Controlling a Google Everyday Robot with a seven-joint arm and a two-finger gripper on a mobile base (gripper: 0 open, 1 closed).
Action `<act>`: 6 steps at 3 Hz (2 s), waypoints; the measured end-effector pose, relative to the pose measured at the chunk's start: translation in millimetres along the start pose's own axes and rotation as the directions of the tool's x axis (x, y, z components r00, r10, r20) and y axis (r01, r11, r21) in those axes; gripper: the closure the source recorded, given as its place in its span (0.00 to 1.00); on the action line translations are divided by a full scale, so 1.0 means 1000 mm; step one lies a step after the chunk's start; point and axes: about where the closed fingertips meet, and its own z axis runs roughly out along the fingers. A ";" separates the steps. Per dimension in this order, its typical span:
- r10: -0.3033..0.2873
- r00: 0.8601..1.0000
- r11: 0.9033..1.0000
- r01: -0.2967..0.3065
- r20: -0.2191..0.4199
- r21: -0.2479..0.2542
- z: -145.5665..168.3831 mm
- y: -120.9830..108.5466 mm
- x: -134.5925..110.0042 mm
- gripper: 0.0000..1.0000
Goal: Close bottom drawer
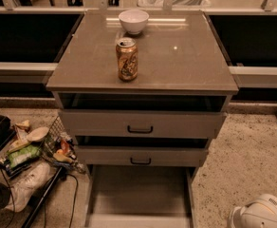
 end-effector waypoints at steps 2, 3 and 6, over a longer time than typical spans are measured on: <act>-0.004 1.000 1.000 0.003 -0.011 -0.027 0.013 0.009 0.000 0.95; 0.010 1.000 0.997 -0.013 -0.028 -0.079 0.047 0.036 0.015 1.00; -0.044 0.988 0.968 0.078 0.147 -0.237 0.186 0.176 0.015 1.00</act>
Offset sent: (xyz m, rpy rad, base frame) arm -0.0129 0.0111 -0.0325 0.0005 0.0630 0.0084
